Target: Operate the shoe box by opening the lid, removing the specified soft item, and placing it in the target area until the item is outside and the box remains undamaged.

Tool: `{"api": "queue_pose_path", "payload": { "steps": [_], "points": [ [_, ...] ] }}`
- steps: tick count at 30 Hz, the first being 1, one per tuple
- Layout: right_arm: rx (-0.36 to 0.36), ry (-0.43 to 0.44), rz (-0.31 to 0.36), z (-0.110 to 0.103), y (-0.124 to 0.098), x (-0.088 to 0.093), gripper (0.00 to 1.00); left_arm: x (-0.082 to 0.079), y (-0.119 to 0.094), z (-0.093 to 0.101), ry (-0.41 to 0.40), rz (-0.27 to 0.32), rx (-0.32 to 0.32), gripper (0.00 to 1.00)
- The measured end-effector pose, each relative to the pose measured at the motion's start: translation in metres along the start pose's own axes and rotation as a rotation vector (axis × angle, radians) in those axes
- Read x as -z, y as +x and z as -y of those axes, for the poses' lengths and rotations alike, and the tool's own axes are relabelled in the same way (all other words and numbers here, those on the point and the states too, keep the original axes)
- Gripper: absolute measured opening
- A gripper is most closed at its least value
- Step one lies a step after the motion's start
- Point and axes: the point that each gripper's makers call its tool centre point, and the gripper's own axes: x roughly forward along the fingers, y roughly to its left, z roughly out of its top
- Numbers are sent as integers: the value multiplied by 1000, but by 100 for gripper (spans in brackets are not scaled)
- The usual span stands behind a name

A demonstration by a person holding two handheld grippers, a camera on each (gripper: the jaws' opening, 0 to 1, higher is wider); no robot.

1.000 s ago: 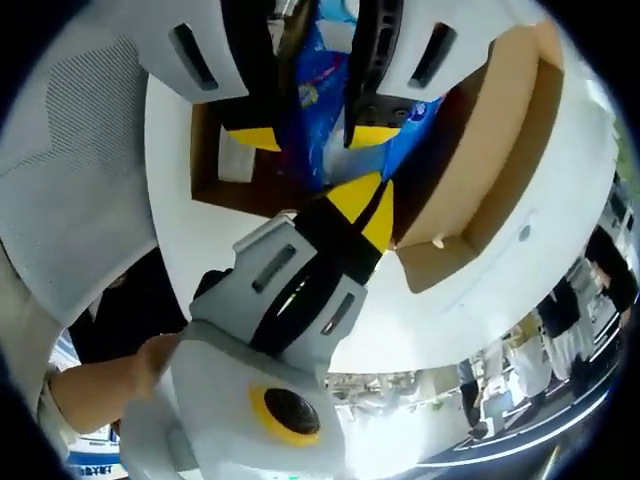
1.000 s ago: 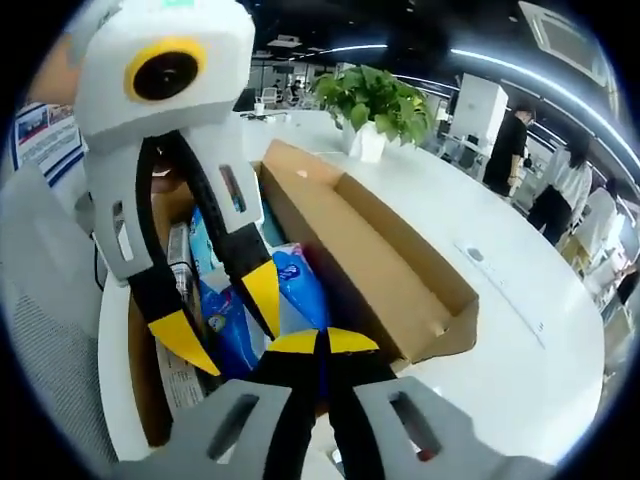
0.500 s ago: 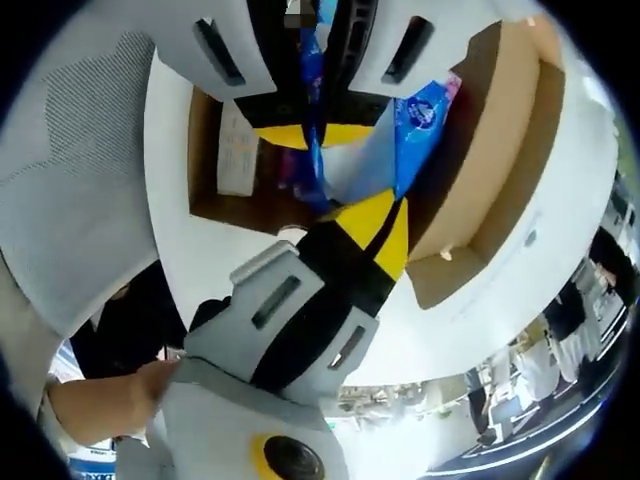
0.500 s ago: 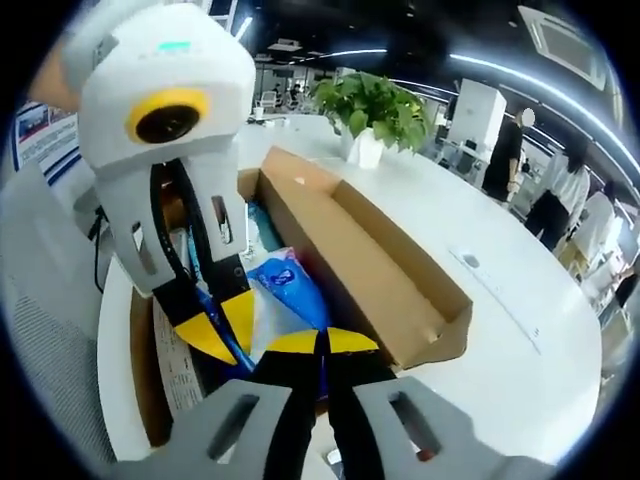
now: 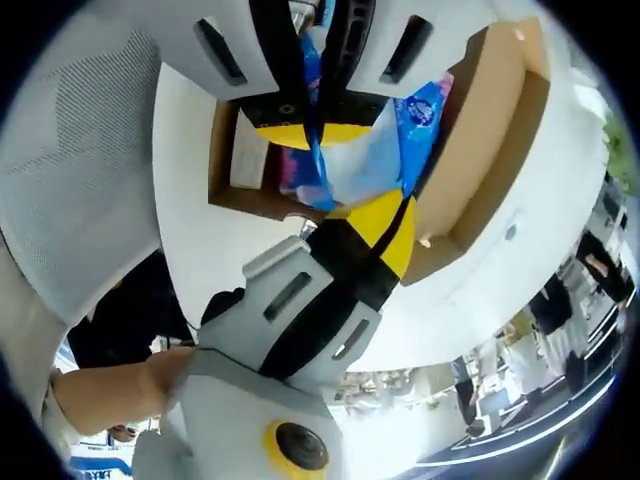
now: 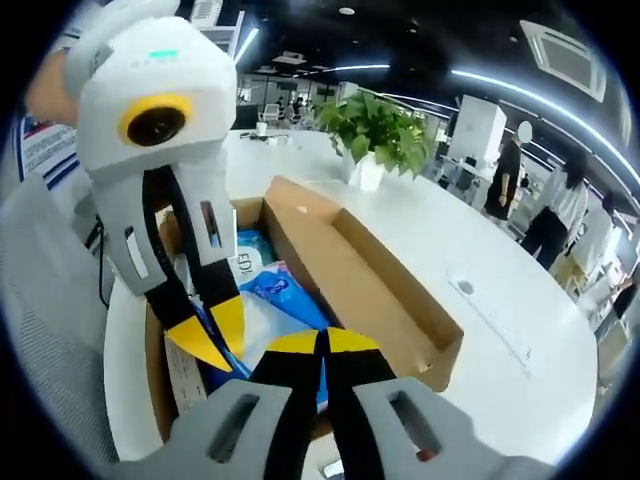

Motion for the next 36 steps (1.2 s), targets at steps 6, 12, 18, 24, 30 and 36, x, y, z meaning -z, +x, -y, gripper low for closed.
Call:
{"api": "queue_pose_path", "payload": {
  "steps": [6,12,18,24,30,36],
  "points": [
    [-1,1,34,-2,-6,-17,0,-8,-14,2,-2,21,-20,0],
    [-10,0,55,-3,-13,-33,0,-17,-28,6,13,30,-34,0],
    [-15,-4,59,1,-20,-43,0,-28,-35,6,10,45,-47,0],
    [-13,-19,60,5,-32,-50,0,-40,-43,7,23,60,-51,0],
    [-1,-26,64,12,-47,-56,0,-57,-48,9,41,80,-58,0],
    [7,-25,60,20,-62,-56,0,-73,-49,13,61,87,-54,0]
  ]
}}
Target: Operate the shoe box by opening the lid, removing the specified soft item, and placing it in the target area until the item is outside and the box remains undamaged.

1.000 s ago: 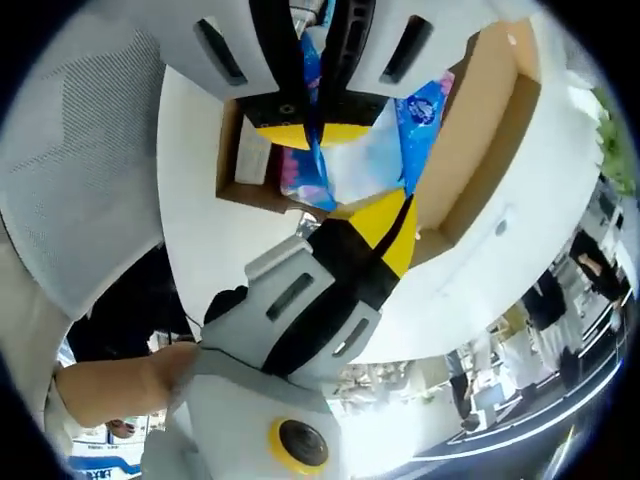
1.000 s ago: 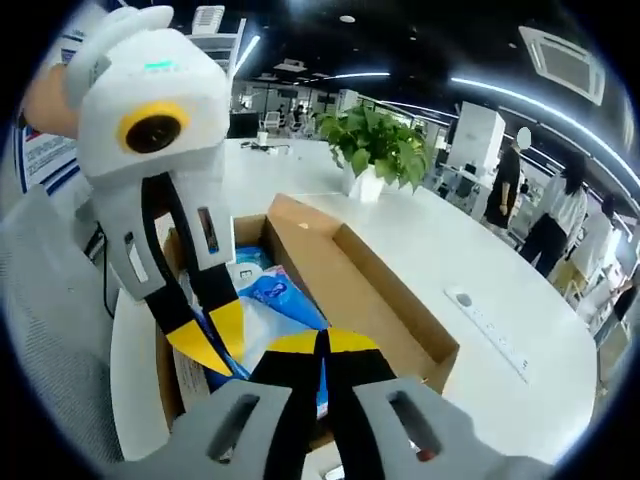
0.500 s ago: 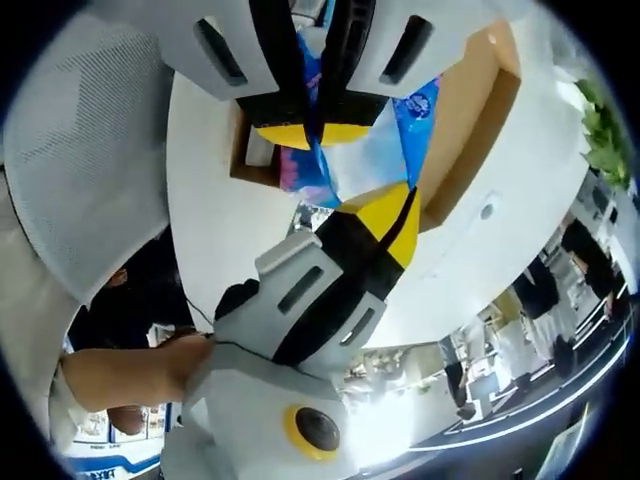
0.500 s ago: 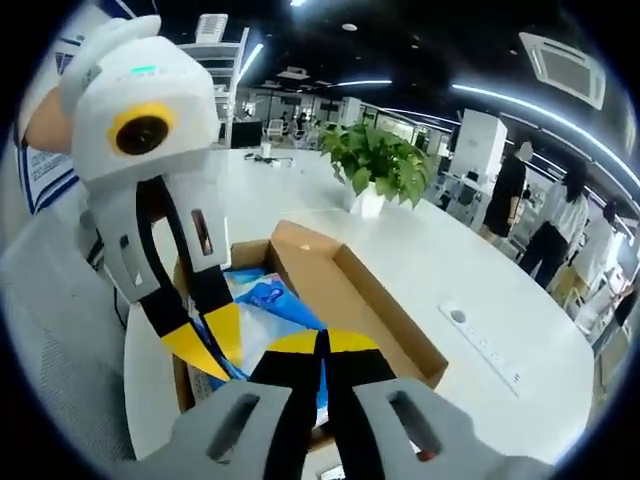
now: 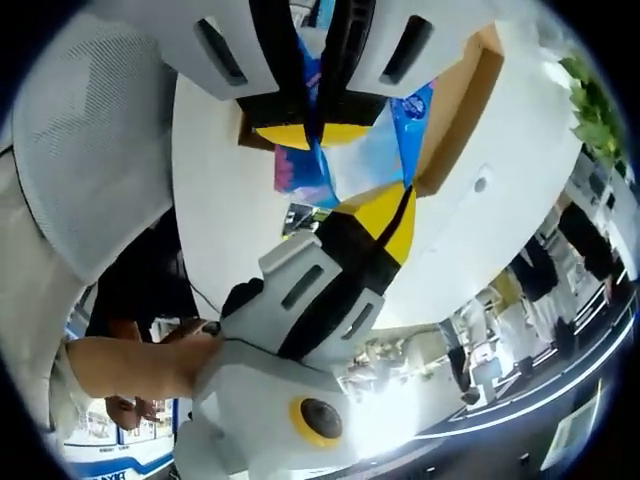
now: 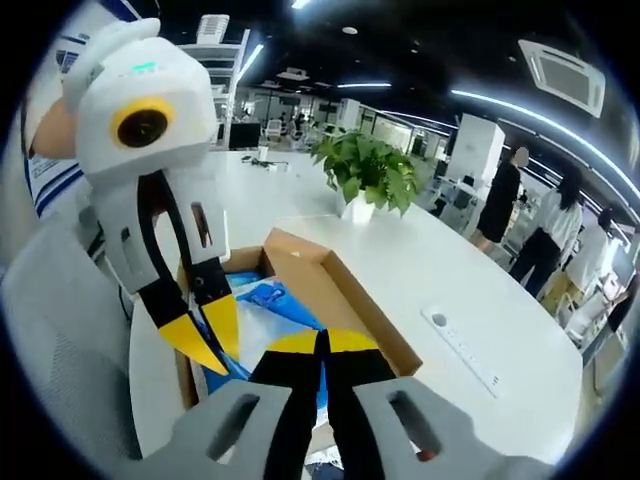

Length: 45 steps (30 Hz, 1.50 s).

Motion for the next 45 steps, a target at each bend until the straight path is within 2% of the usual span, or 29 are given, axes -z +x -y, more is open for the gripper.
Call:
{"api": "queue_pose_path", "payload": {
  "steps": [12,28,45],
  "points": [
    [33,1,-7,18,-32,2,0,-36,9,8,37,30,21,0],
    [63,0,-40,38,-63,18,0,-70,32,20,82,58,59,0],
    [83,38,-76,56,-85,46,0,-88,60,30,106,60,98,0]
  ]
}}
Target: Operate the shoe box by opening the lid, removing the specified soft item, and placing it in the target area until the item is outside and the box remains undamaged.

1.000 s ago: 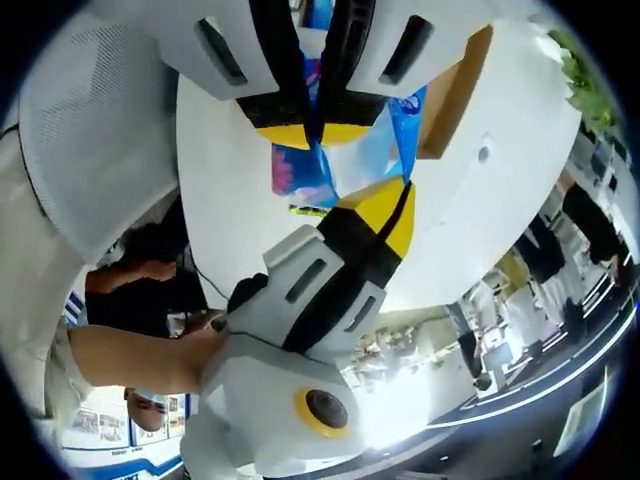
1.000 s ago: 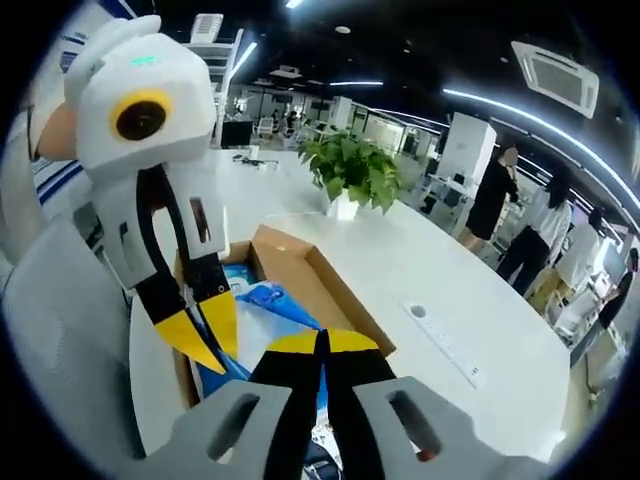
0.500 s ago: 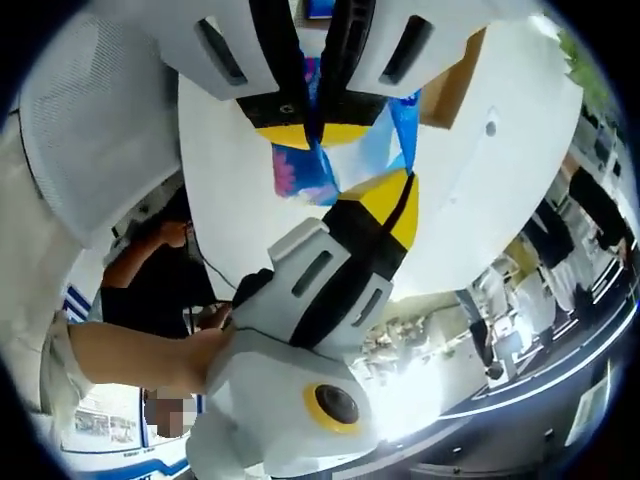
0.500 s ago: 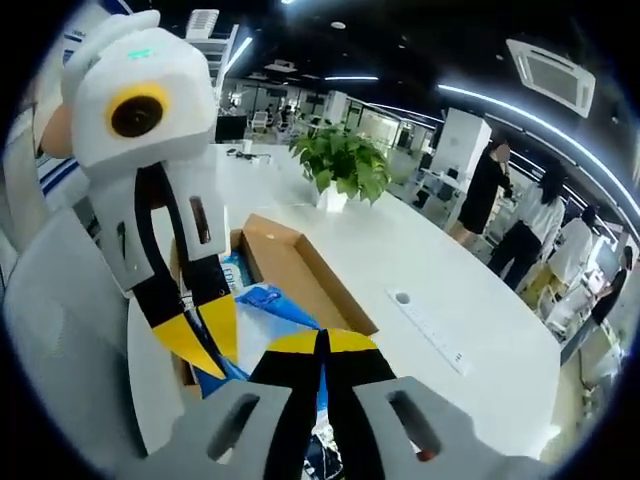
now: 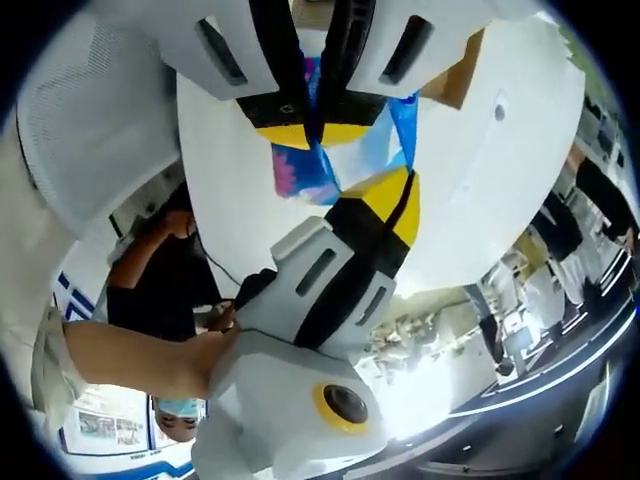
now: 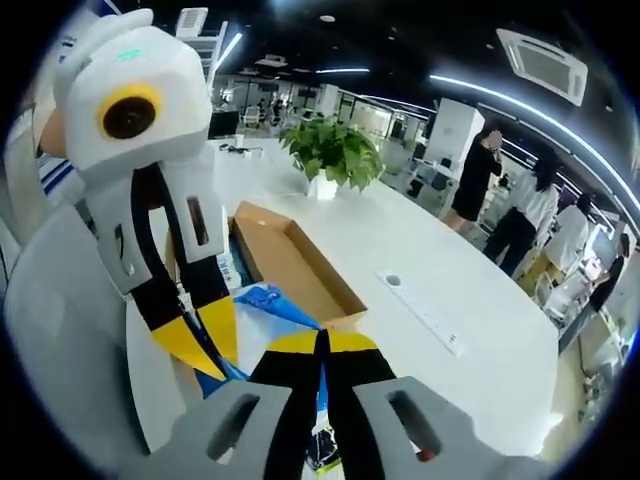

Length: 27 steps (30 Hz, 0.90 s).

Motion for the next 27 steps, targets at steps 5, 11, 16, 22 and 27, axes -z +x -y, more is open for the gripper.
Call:
{"api": "queue_pose_path", "payload": {
  "steps": [5,11,16,22,27],
  "points": [
    [6,9,-14,5,-5,8,0,-5,10,1,1,2,9,0],
    [11,32,-33,13,-10,23,0,-8,23,2,-10,1,22,0],
    [11,42,-43,16,-13,31,0,-11,33,3,-14,0,30,0],
    [12,55,-61,24,-17,42,0,-15,46,0,-20,3,29,0],
    [9,52,-78,29,-20,49,0,-19,57,-1,-29,4,33,0]
  ]
}}
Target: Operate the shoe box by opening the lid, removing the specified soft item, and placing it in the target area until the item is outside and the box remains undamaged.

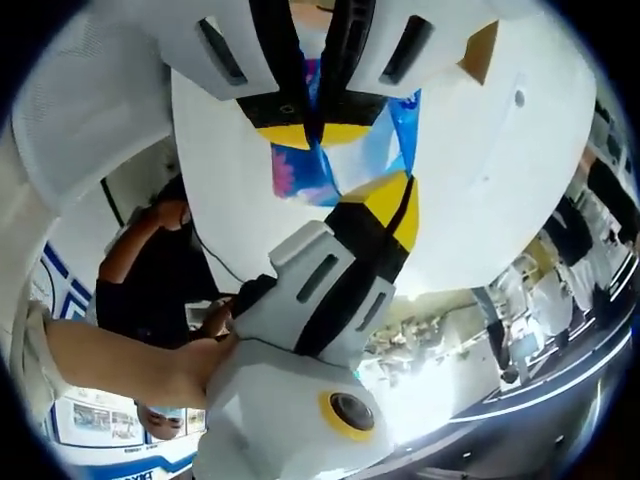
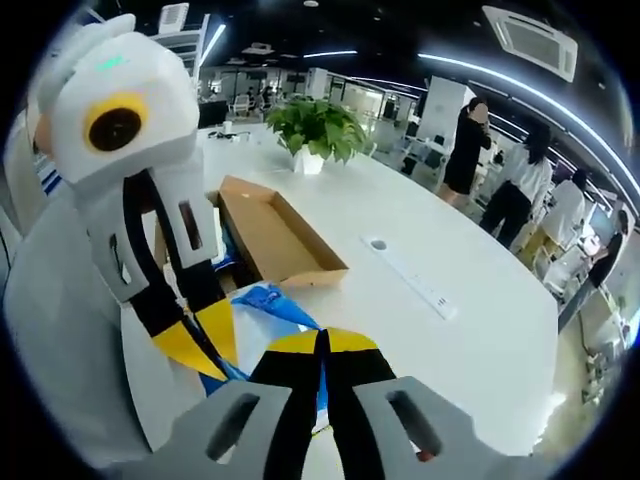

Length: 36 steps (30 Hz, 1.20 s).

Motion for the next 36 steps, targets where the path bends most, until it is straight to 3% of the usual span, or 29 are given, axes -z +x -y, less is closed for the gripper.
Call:
{"api": "queue_pose_path", "payload": {
  "steps": [19,36],
  "points": [
    [-1,33,-15,26,-2,24,0,-9,33,-14,-40,1,10,0],
    [18,71,-42,48,-11,51,0,-21,67,-16,-27,7,40,0]
  ]
}}
